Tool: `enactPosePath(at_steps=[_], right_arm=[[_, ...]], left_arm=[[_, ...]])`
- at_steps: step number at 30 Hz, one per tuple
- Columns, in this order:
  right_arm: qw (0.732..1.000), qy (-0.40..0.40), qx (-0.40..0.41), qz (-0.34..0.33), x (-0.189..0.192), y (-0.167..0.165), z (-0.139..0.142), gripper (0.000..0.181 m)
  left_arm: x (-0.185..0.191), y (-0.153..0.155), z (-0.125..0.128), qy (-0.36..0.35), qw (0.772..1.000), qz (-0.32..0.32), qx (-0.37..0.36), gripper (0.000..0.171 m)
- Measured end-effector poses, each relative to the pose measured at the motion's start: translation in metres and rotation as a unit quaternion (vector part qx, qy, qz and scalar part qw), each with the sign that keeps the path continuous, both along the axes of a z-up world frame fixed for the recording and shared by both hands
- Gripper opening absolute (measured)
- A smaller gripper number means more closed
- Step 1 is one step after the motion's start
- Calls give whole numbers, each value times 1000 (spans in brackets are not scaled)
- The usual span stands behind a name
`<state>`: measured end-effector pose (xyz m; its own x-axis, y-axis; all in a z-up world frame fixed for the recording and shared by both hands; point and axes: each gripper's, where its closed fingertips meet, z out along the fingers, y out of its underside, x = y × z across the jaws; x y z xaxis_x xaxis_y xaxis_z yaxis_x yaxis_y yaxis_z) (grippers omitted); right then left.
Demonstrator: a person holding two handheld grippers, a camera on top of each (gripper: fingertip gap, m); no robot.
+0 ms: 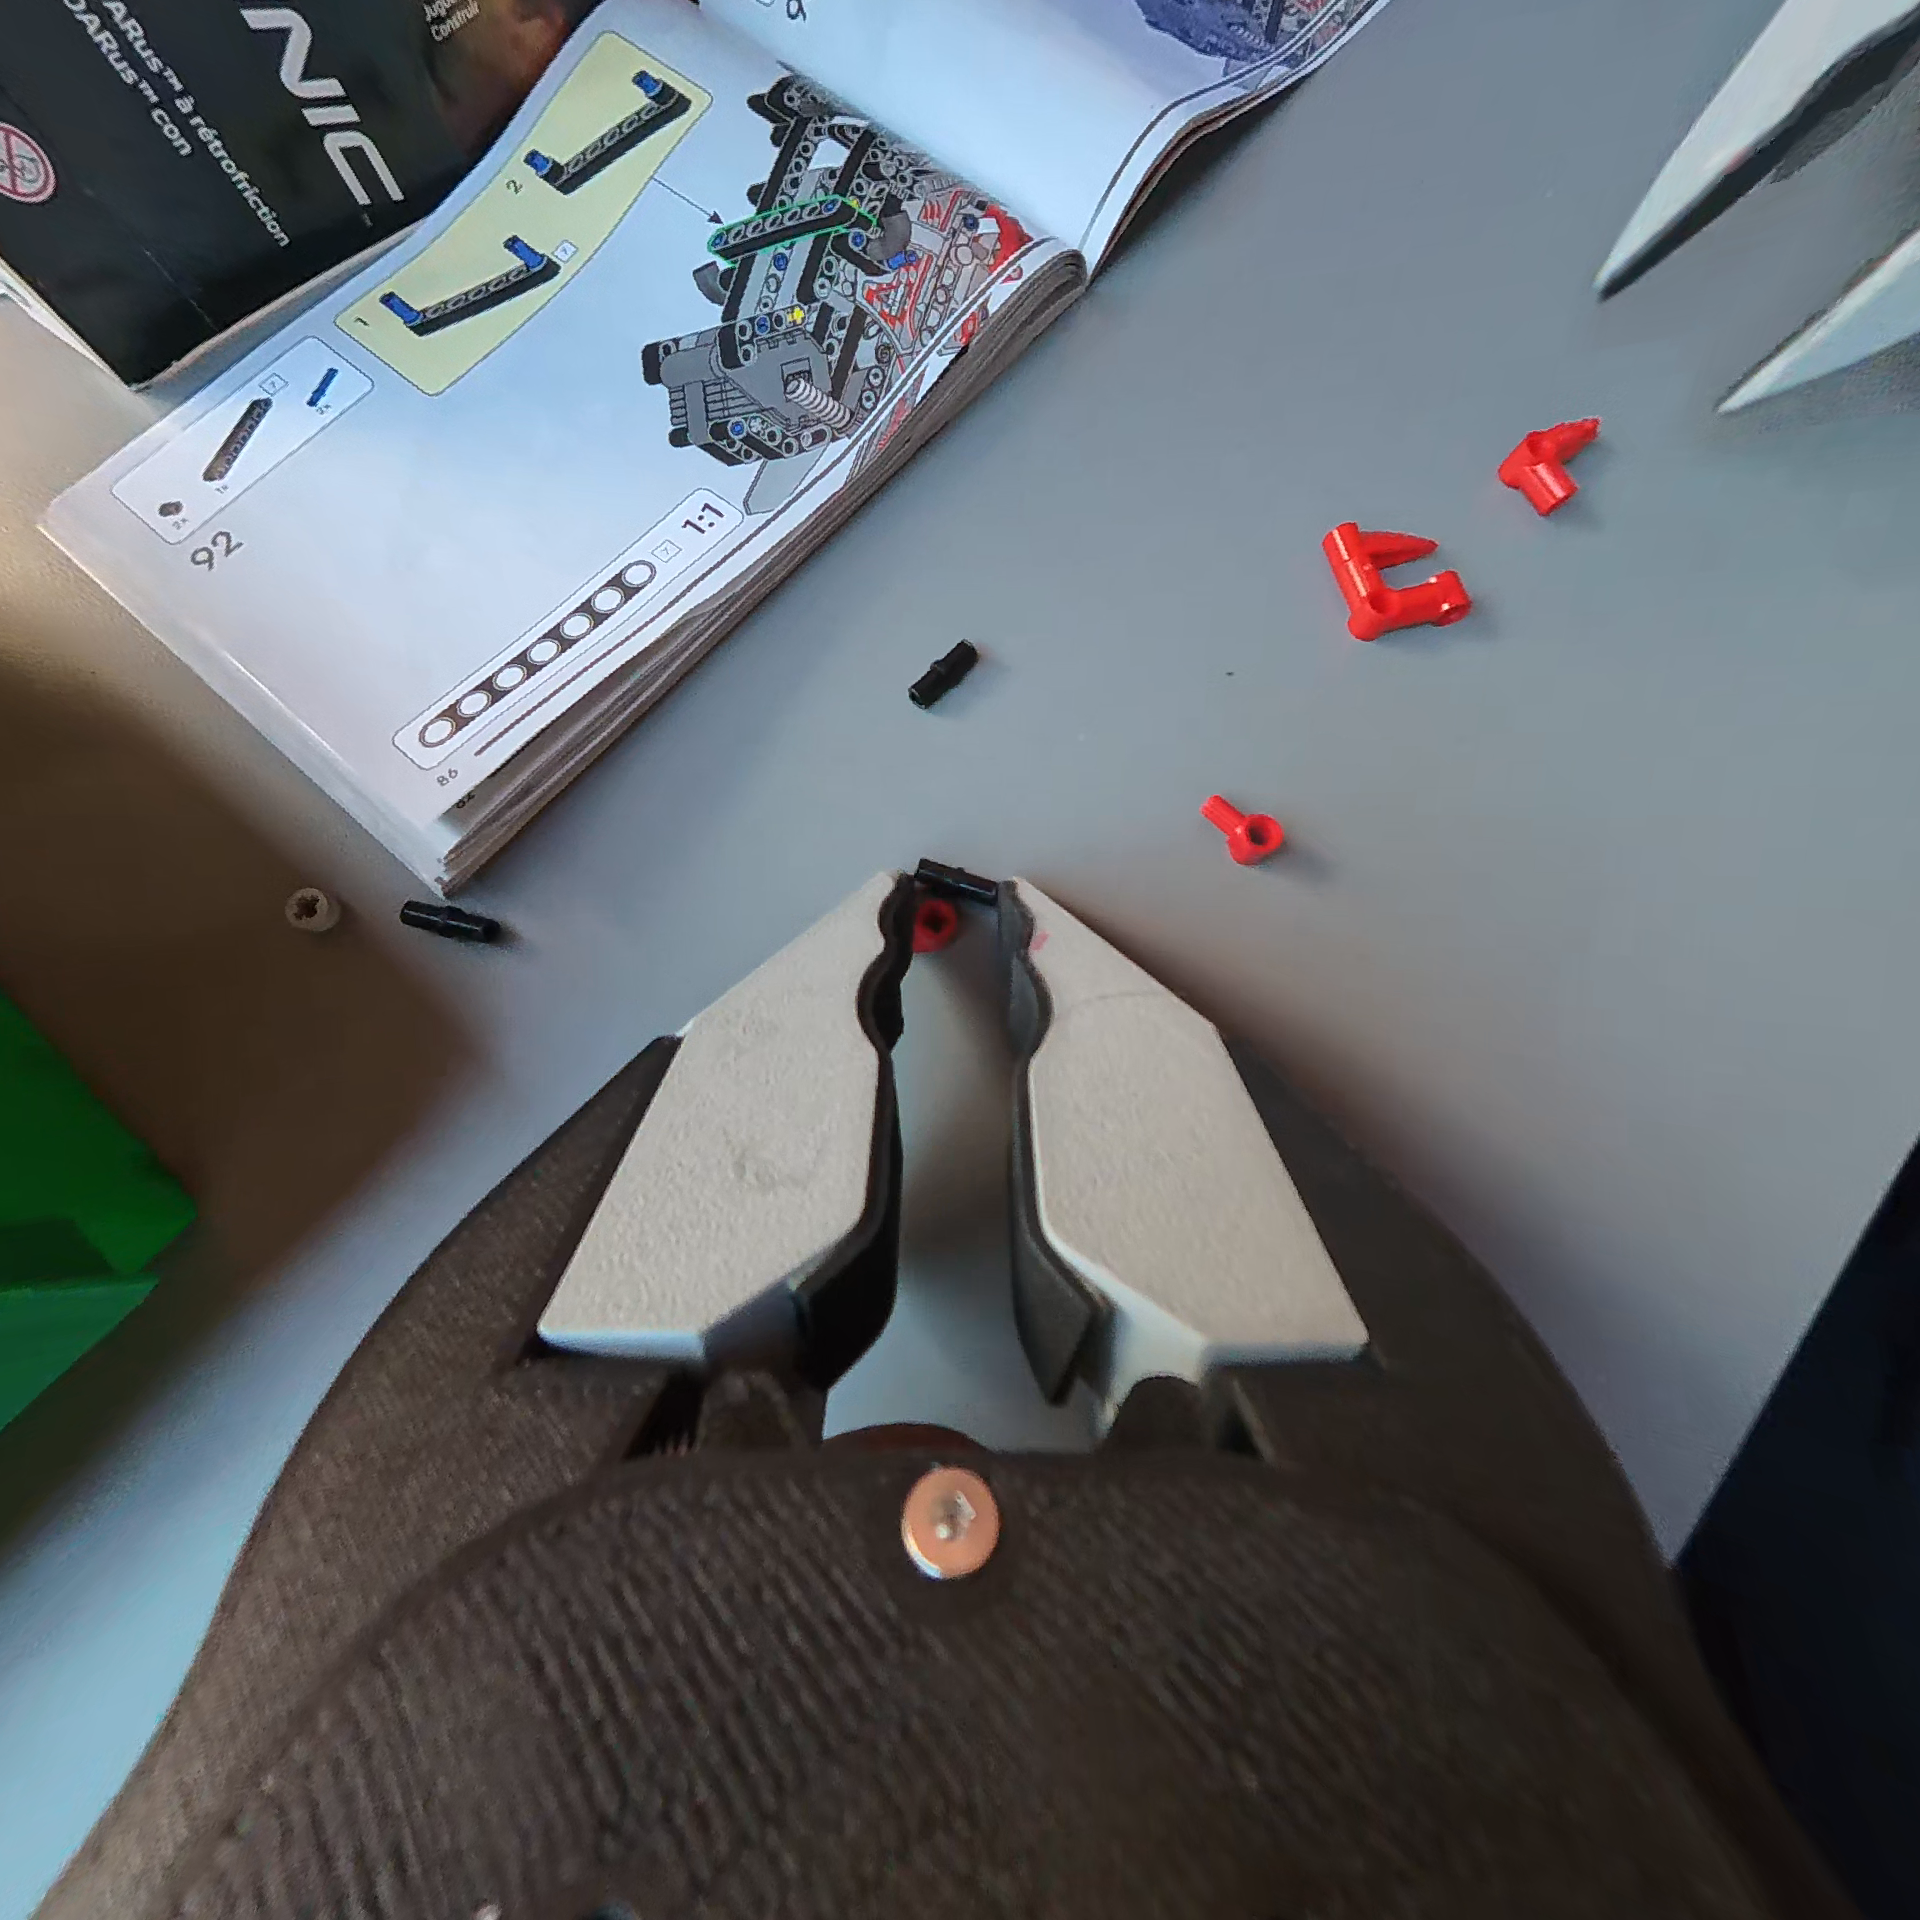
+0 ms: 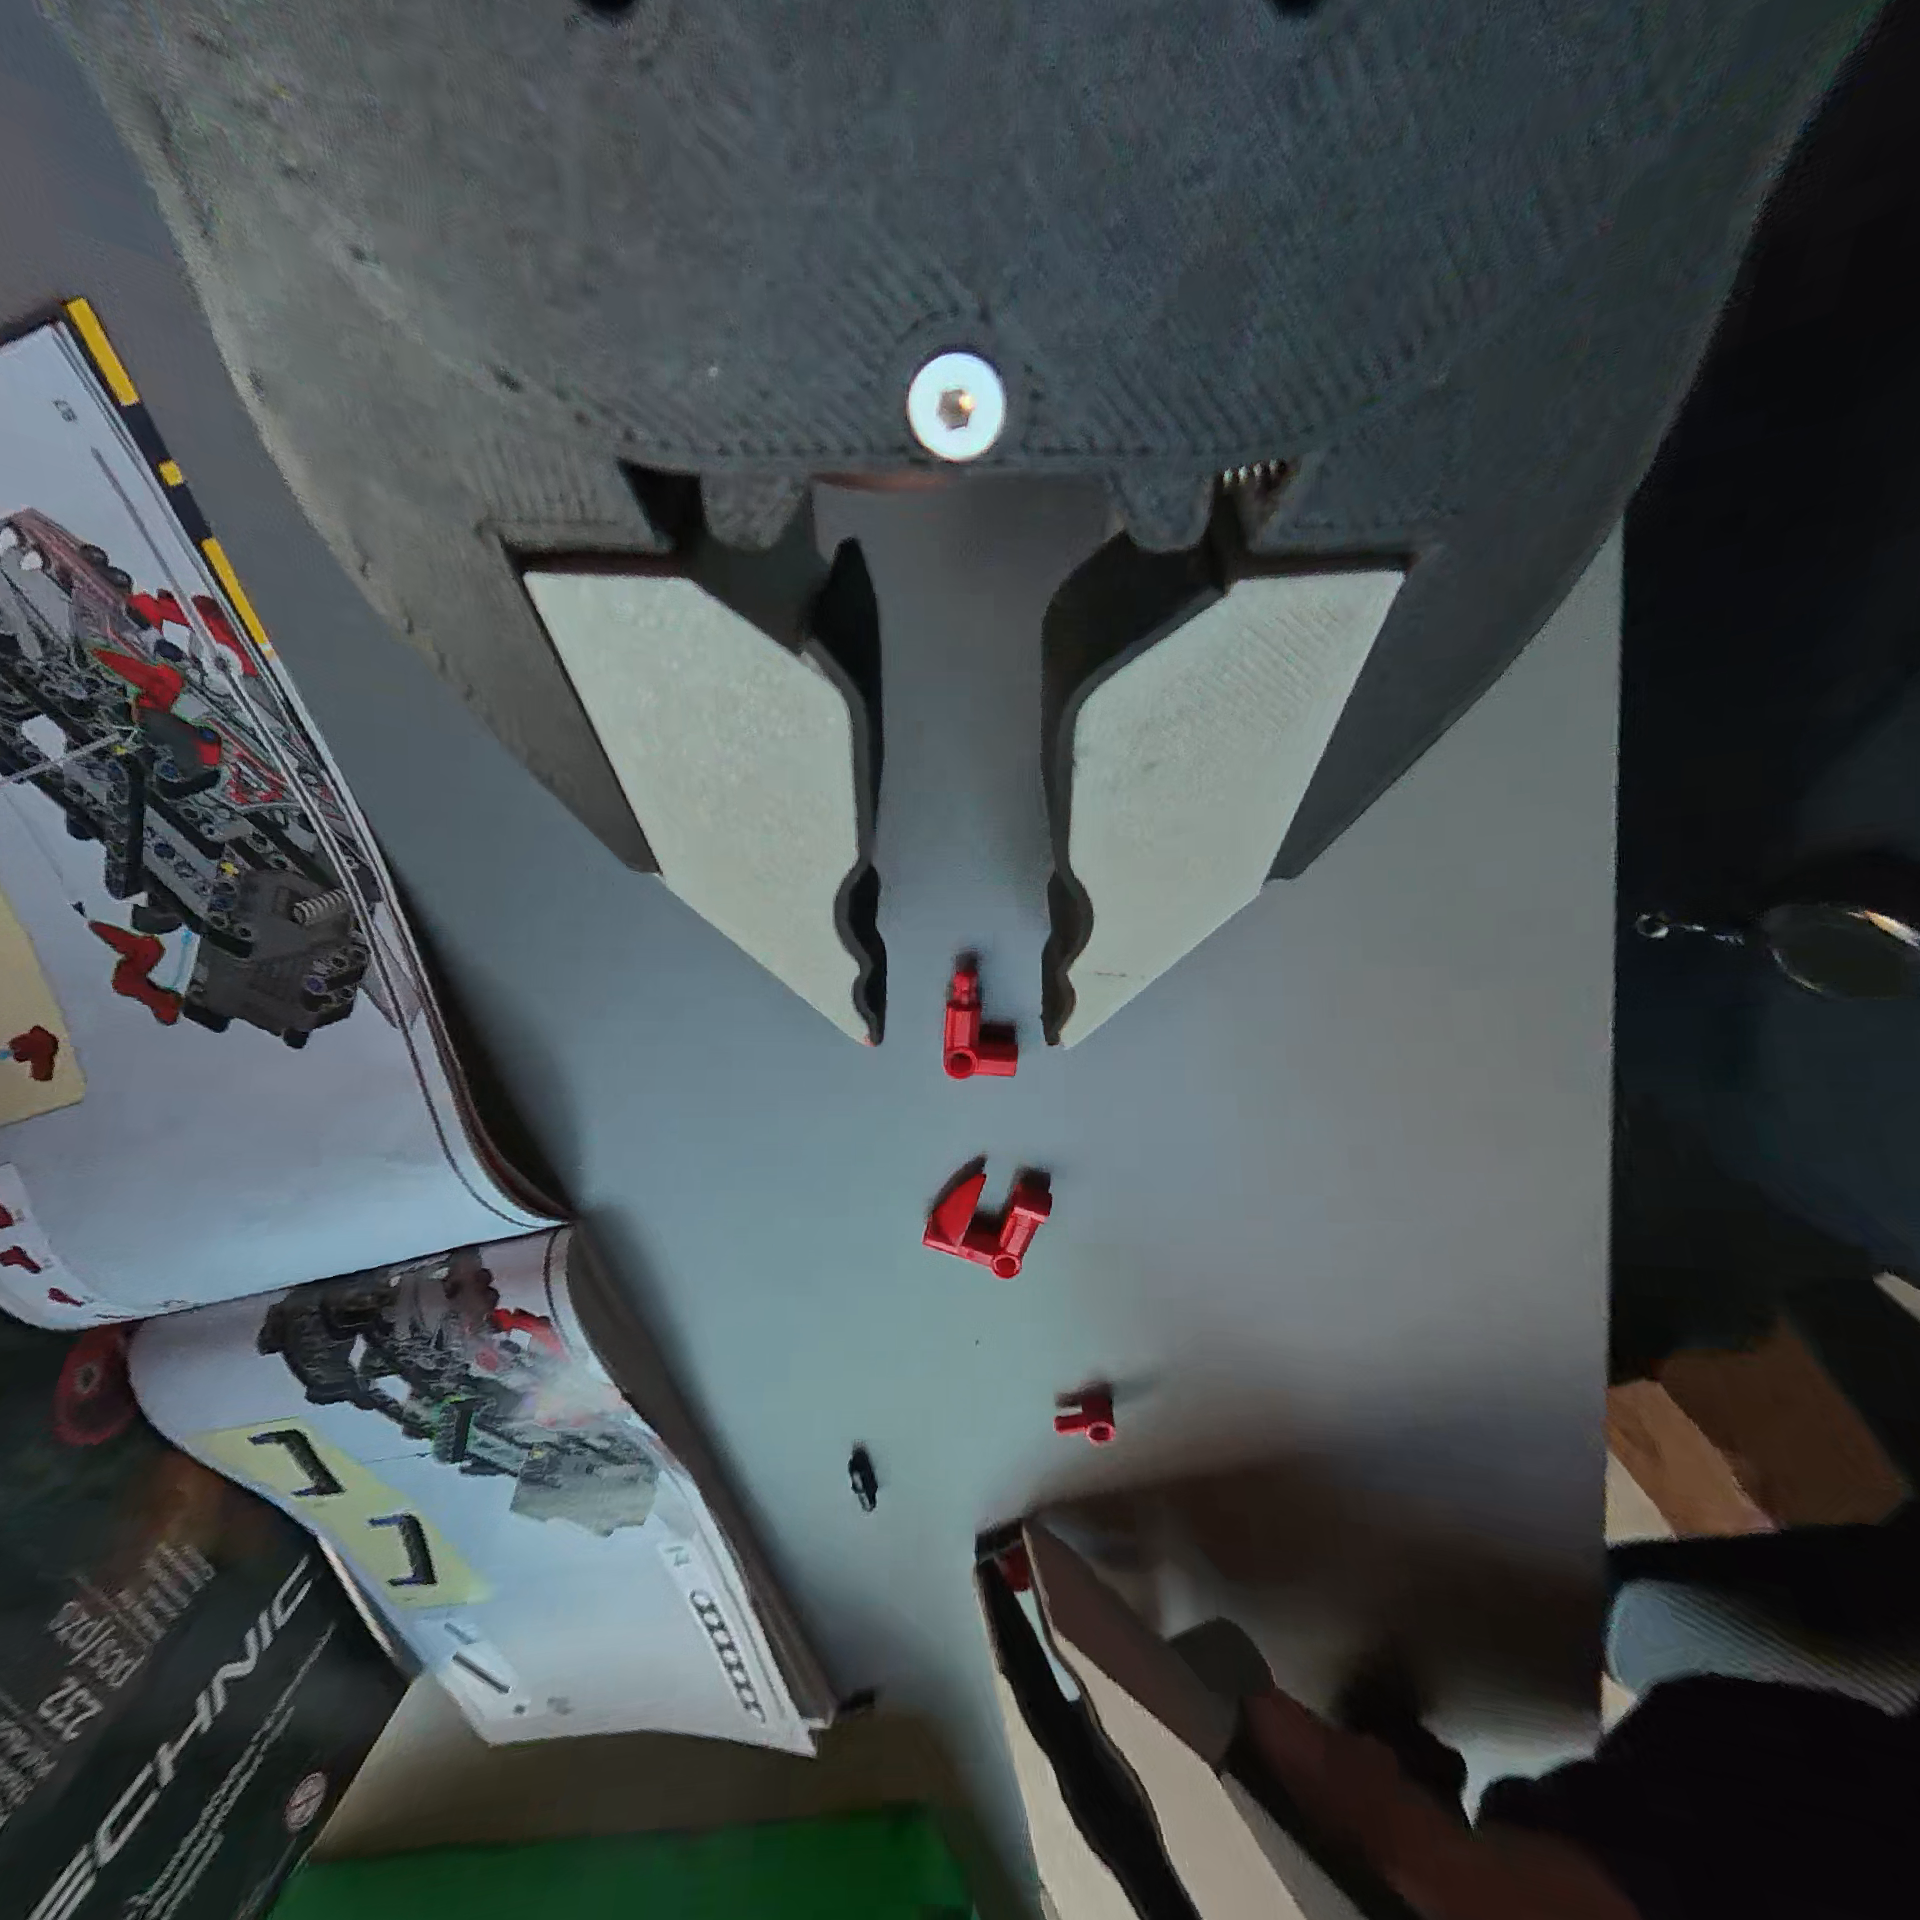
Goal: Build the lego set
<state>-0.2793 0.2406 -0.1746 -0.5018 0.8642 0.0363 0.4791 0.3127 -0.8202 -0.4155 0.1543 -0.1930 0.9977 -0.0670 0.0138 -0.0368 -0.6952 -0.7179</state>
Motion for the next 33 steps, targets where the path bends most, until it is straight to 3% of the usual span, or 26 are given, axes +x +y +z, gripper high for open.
enactPosePath(at_steps=[3, 5, 7, 10, 16, 22, 33], right_arm=[[999, -28, 34, 12, -6, 1, -12, 26], [998, -41, 49, 28, -9, 1, -18, 15], [996, -36, 67, 49, -12, 1, -20, 6], [994, -19, 93, 63, -20, 6, -19, 6], [996, 3, 64, 54, -22, 12, -9, 12], [998, 49, -10, 25, -11, 20, 15, 13], [996, 79, -44, 5, -2, 23, 27, 16]], left_arm=[[3, -3, 0, -3, 1000, -1, 1, 14], [5, -5, 0, -3, 1000, -2, 1, 14], [9, -6, 0, -5, 1000, -6, 1, 16], [11, -10, 0, -5, 1000, -6, 2, 17], [25, -9, 12, -27, 999, -7, 30, 19], [66, 20, 34, -31, 995, -72, 54, 20], [98, 59, 14, -27, 991, -135, 3, 24]])
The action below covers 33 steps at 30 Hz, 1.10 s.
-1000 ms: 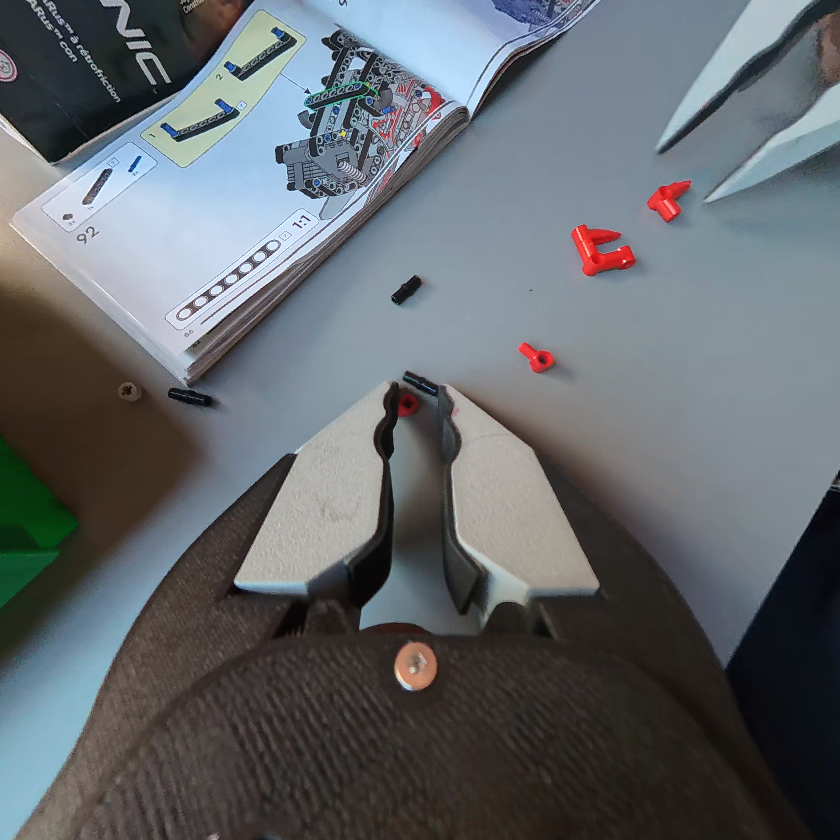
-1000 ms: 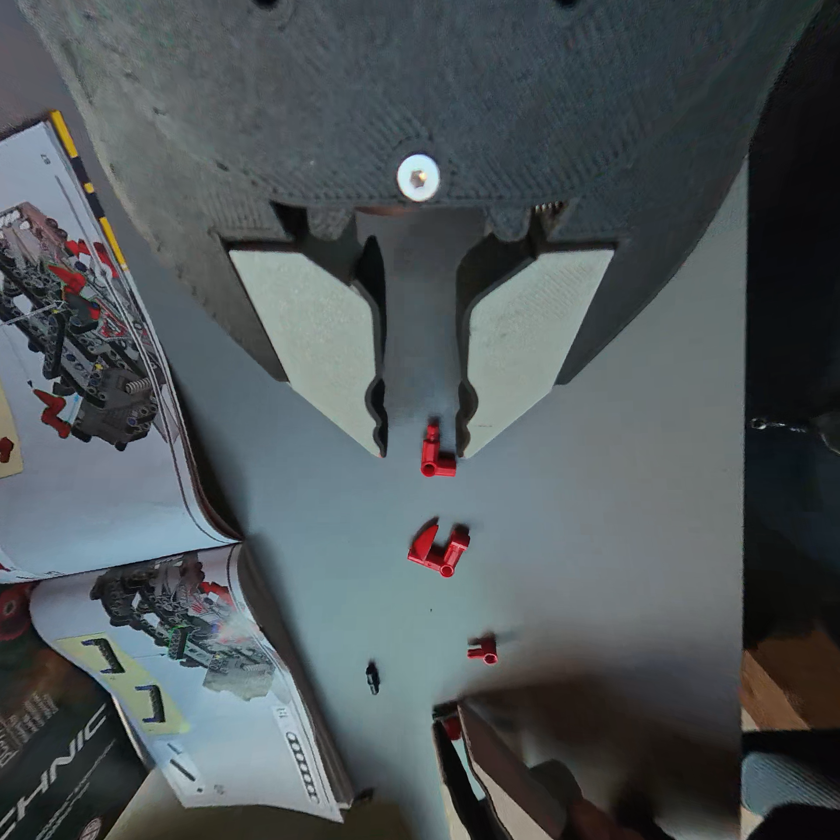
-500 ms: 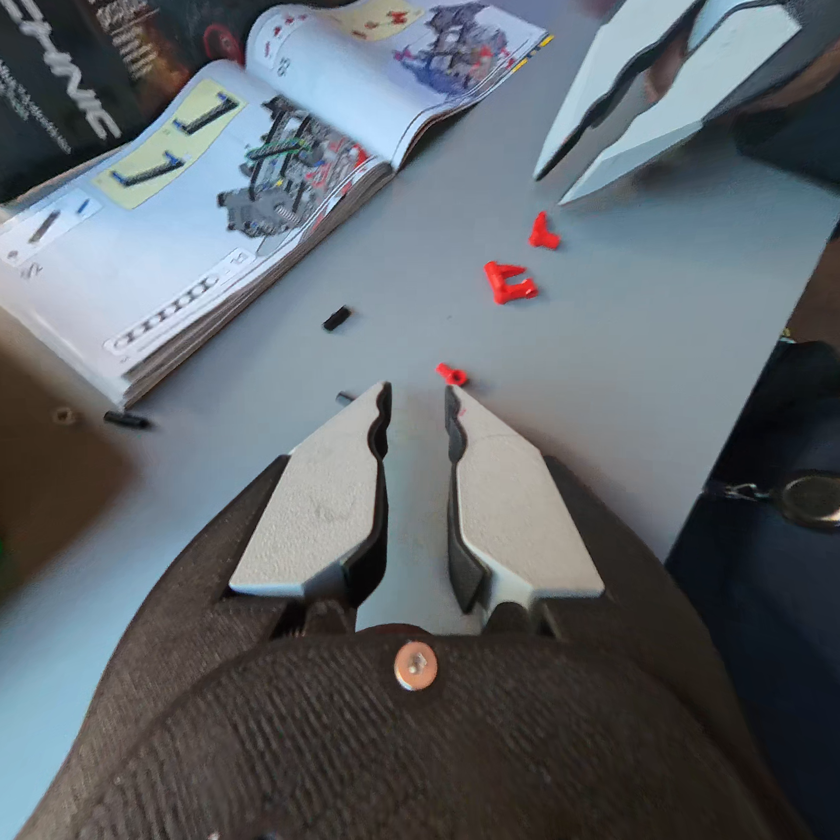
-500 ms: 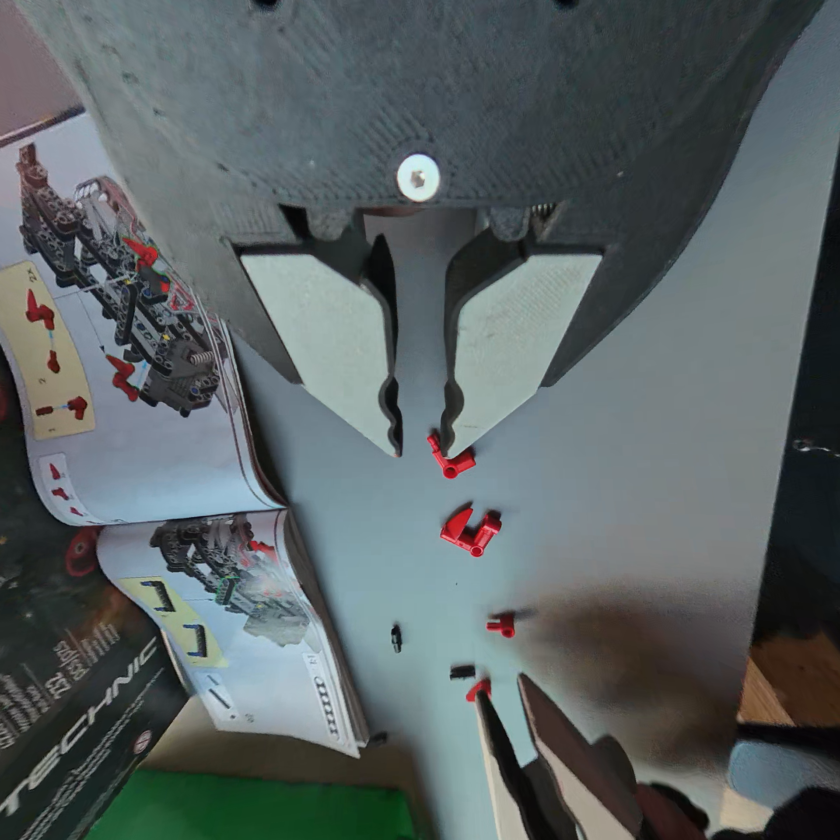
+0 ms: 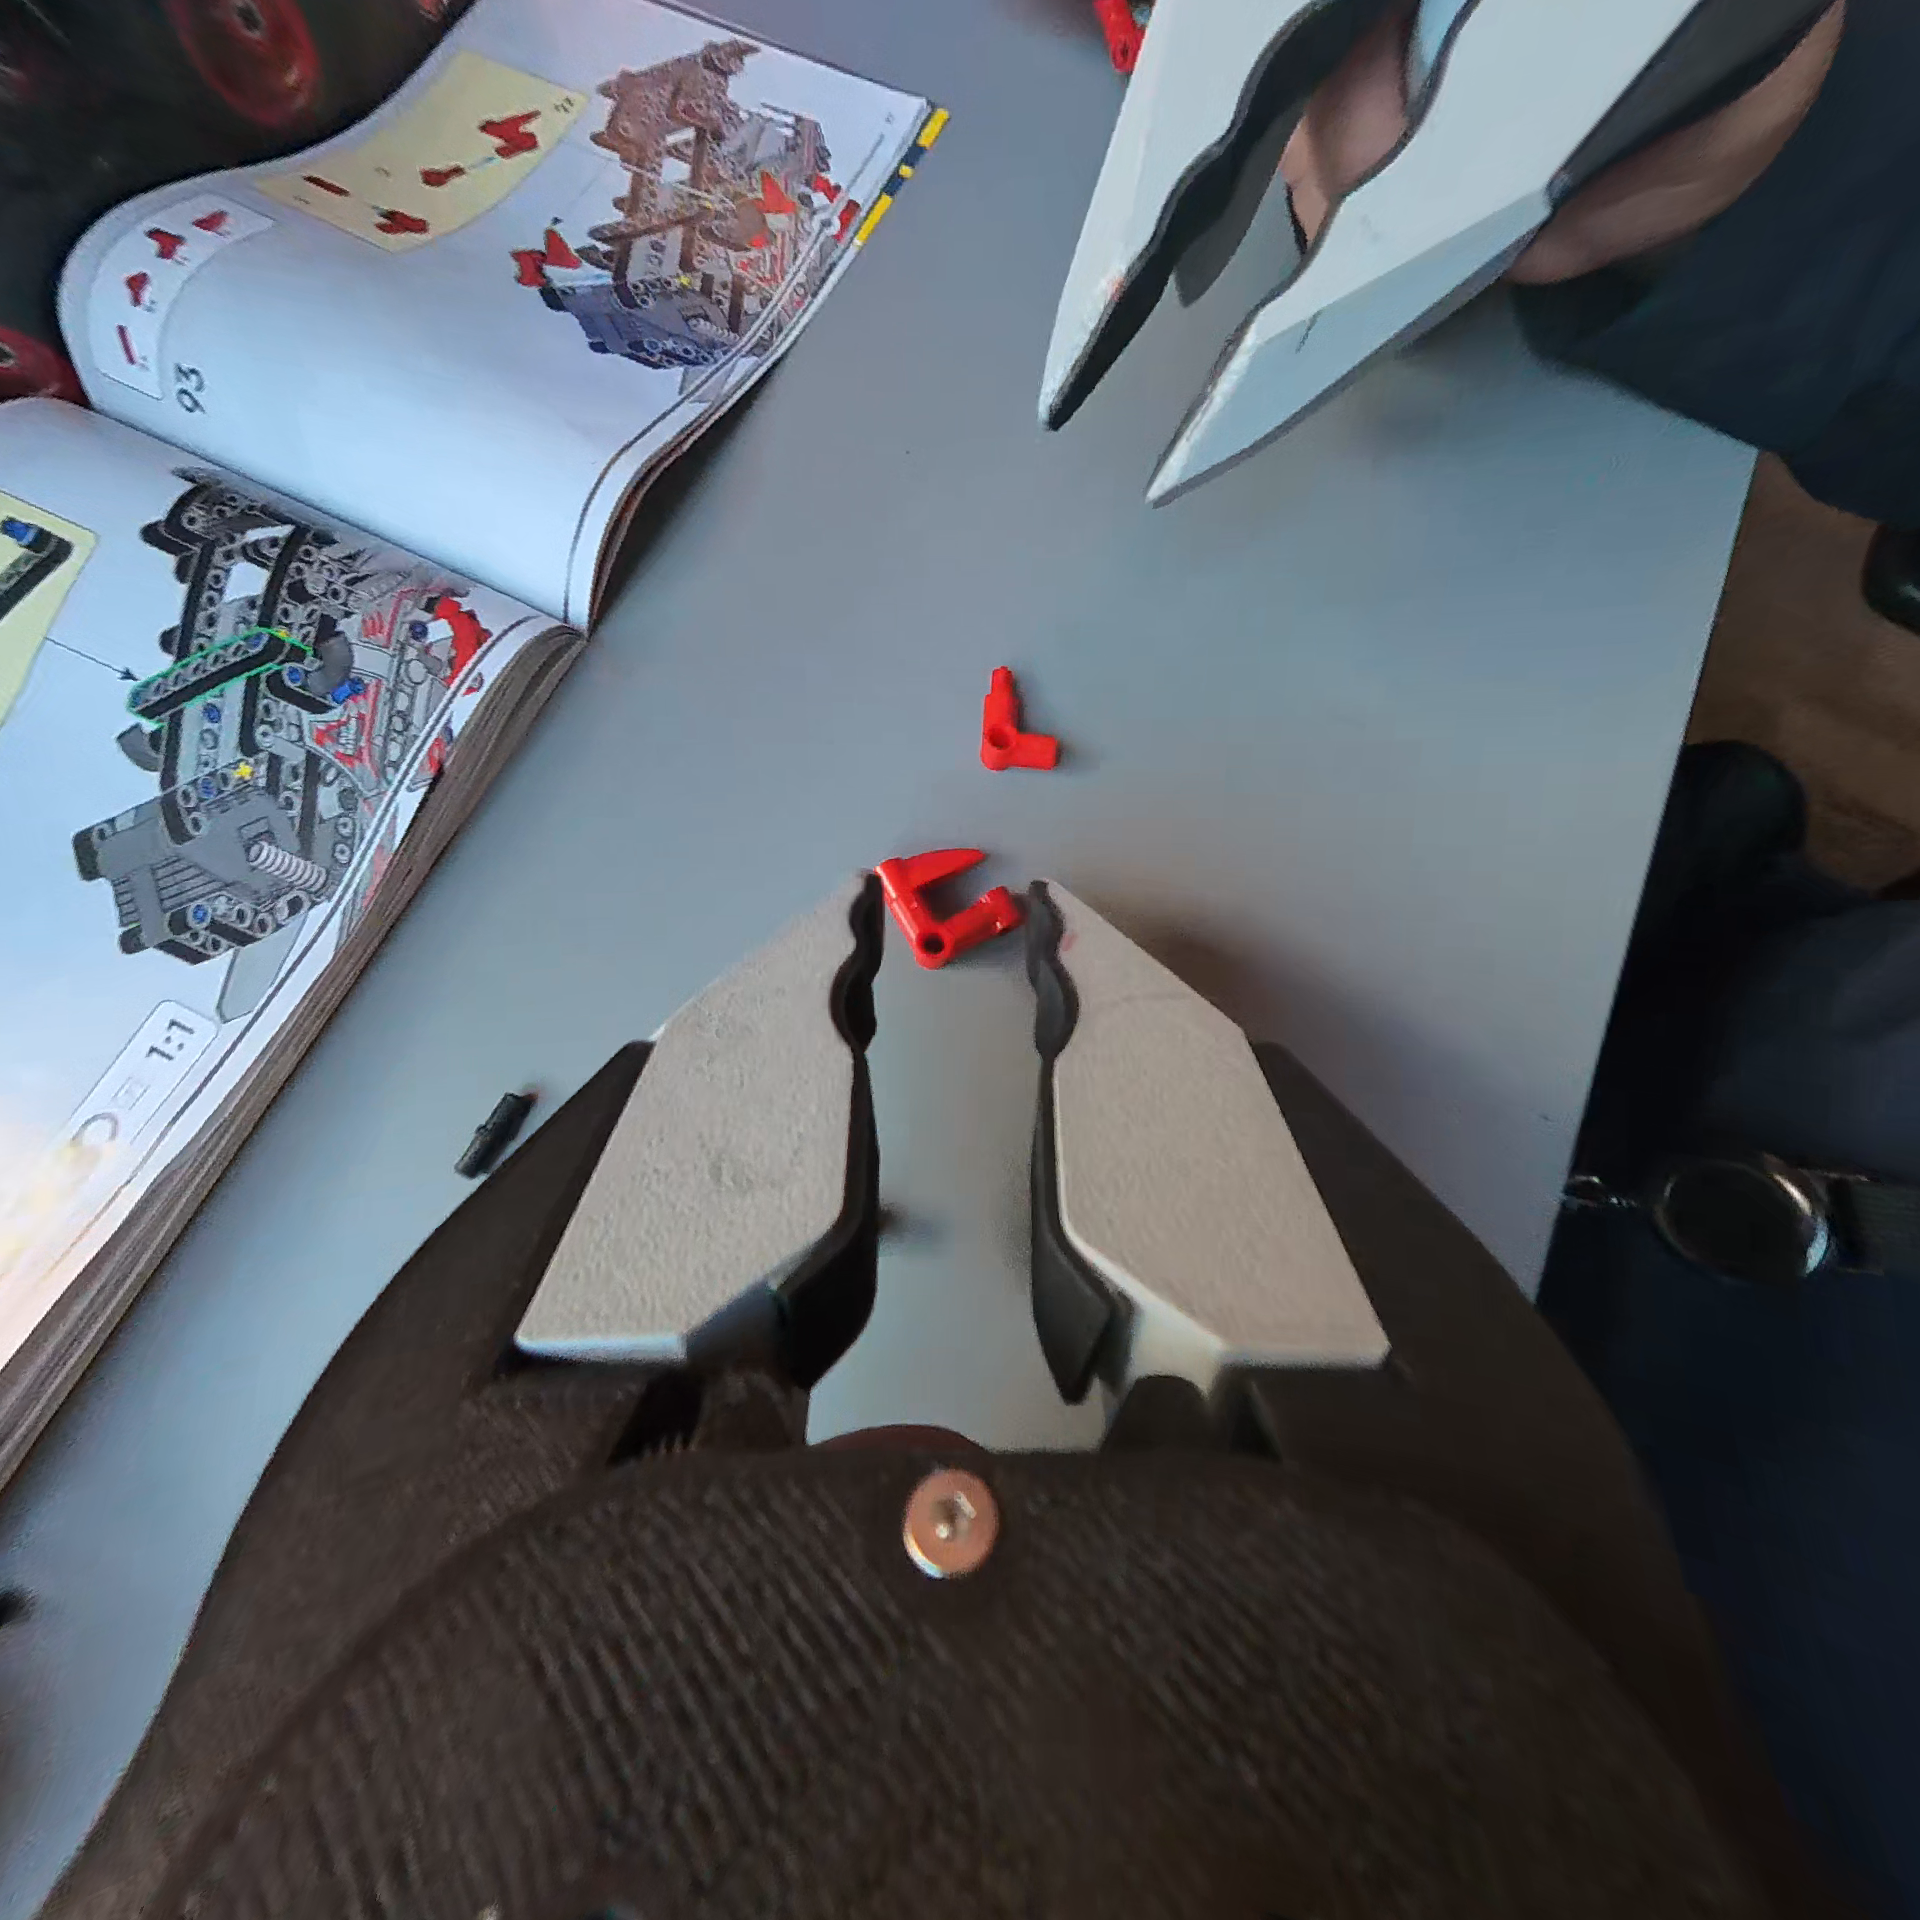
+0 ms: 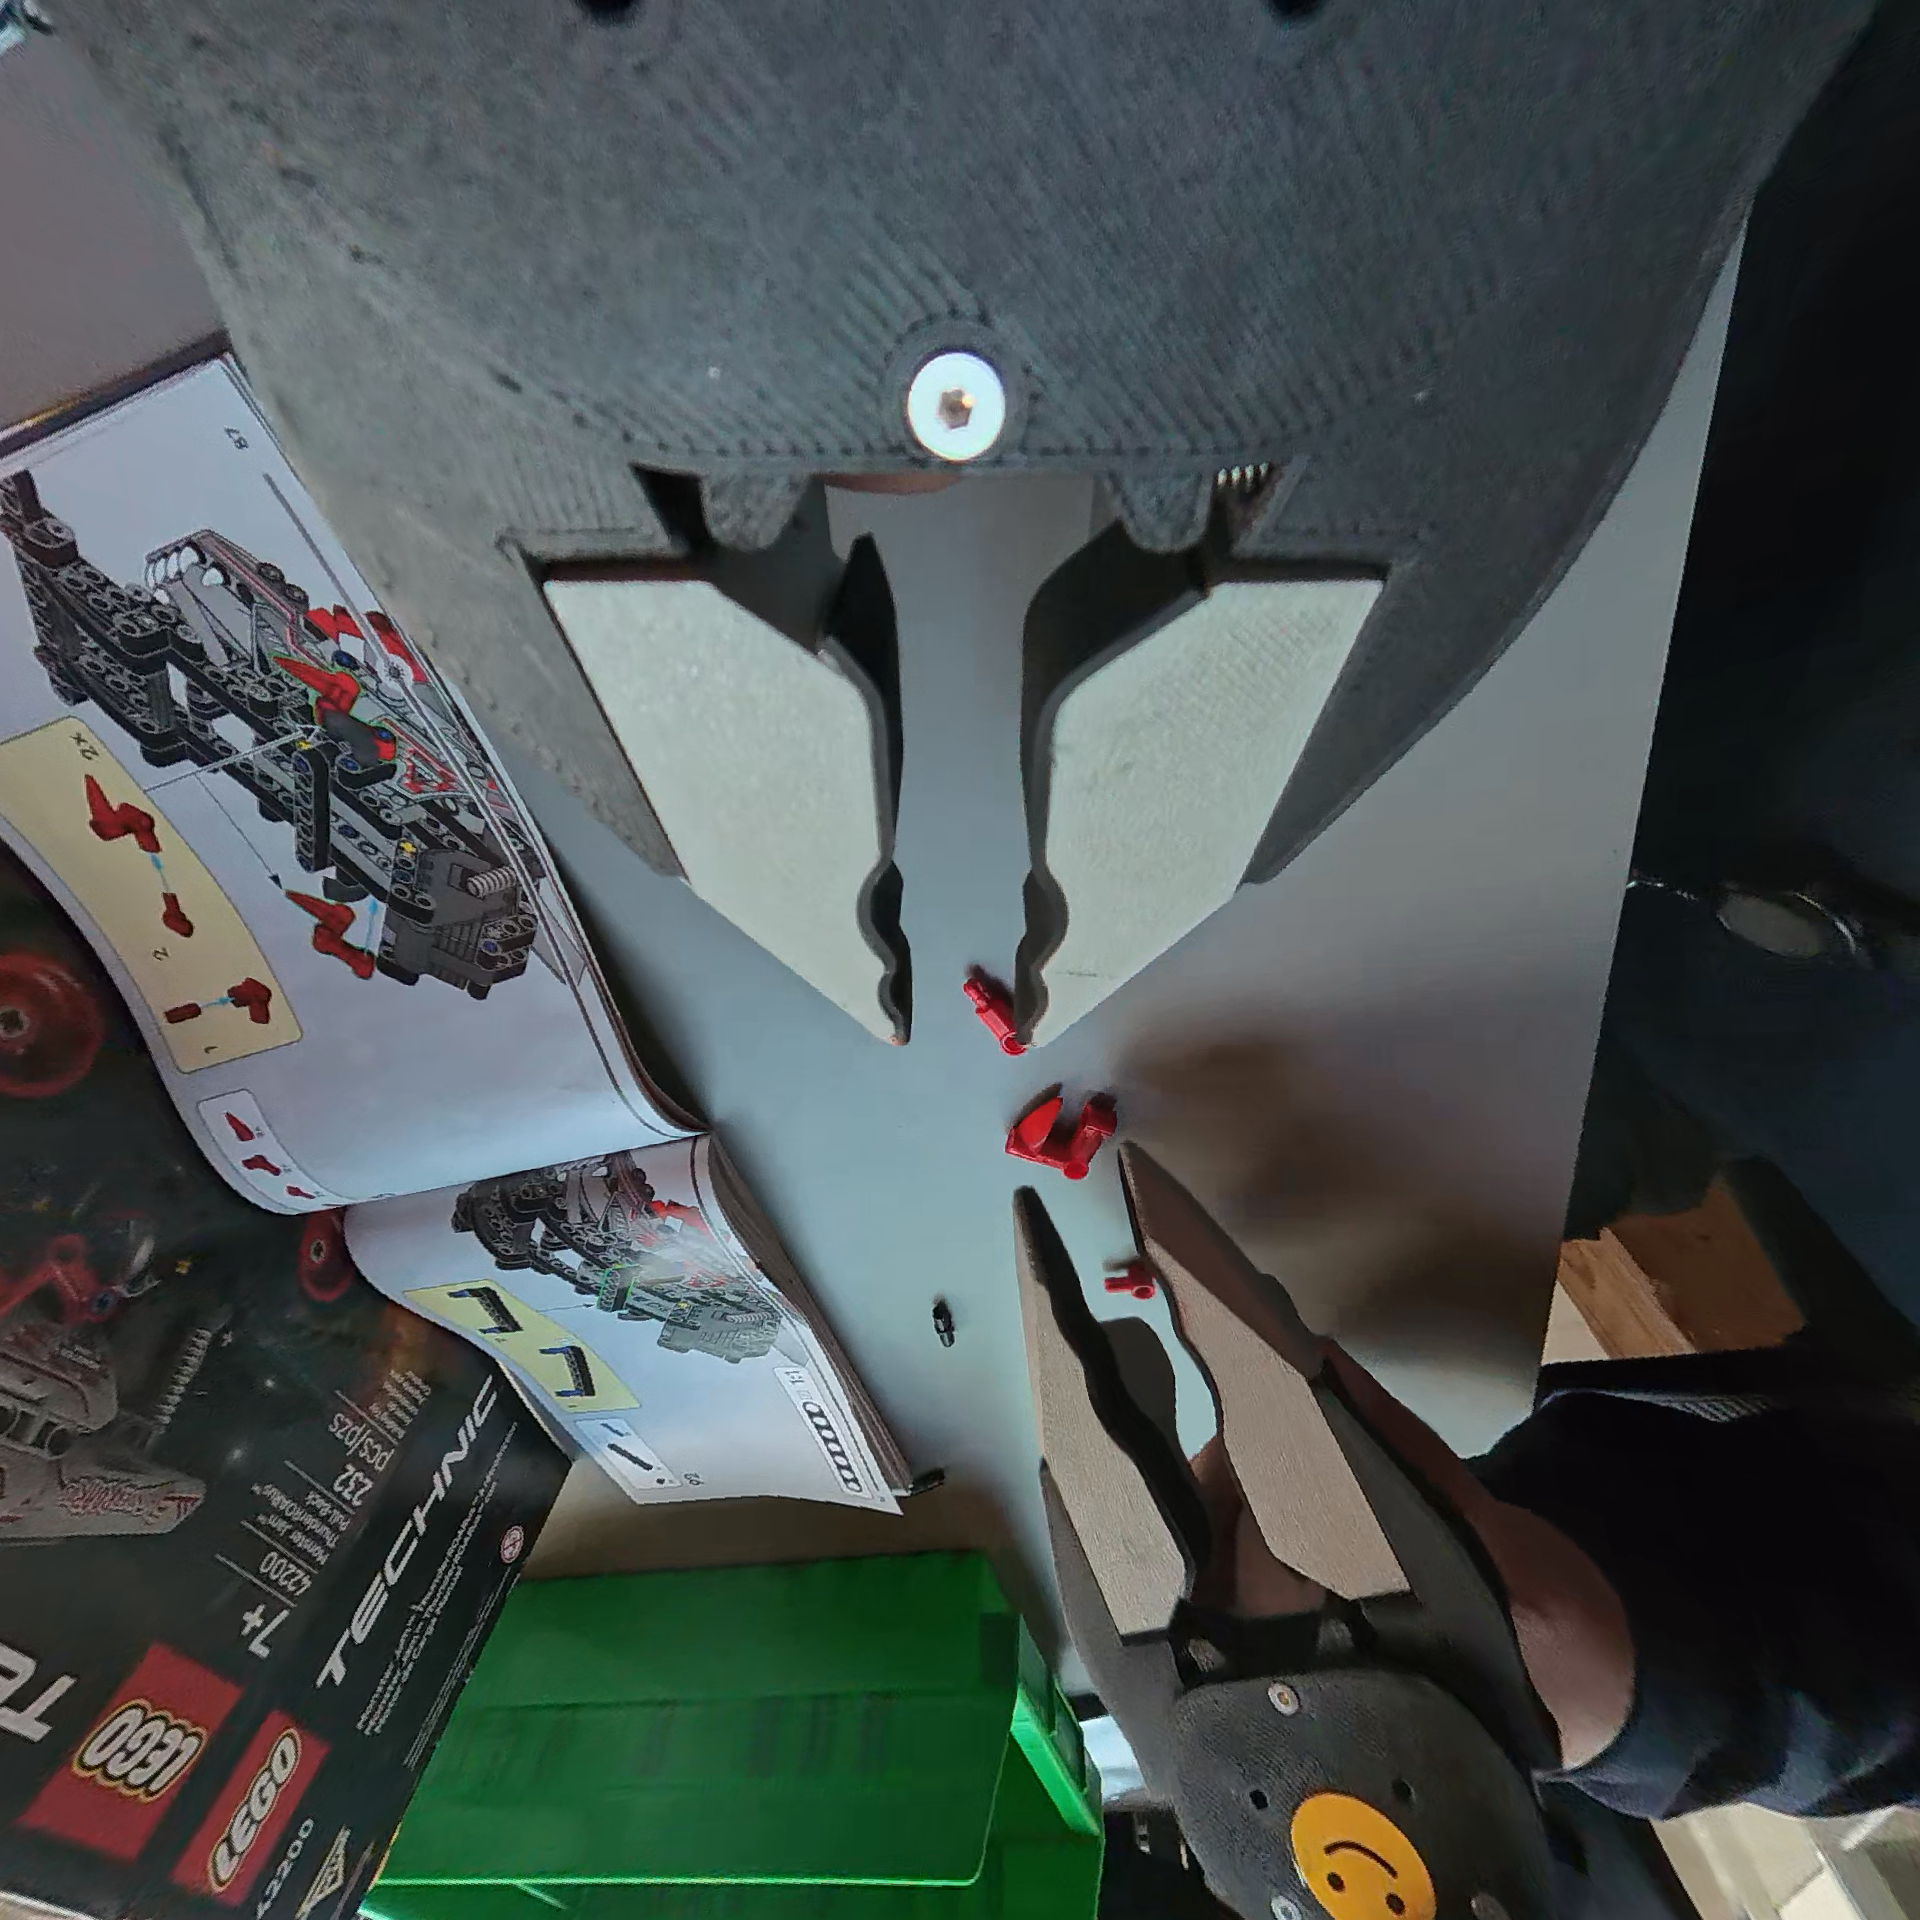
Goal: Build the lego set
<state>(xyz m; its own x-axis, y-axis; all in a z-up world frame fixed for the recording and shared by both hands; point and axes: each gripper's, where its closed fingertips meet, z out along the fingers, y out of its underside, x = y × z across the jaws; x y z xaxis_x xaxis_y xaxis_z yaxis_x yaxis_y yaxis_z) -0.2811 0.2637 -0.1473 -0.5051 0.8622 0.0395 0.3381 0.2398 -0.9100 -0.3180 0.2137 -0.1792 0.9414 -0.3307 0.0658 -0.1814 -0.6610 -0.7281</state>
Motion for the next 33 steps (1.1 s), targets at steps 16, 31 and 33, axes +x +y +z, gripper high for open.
enactPosePath(at_steps=[16, 31, 33], right_arm=[[999, -20, 22, 20, 1, -7, -9, 17], [998, -59, -6, -11, -22, -33, -15, 15], [998, -66, -4, -9, -24, -37, -17, 15]], left_arm=[[5, -2, -15, 30, 999, 20, -26, 23], [0, -5, -16, 43, 998, 40, -28, 23], [0, -4, -16, 41, 998, 39, -24, 23]])
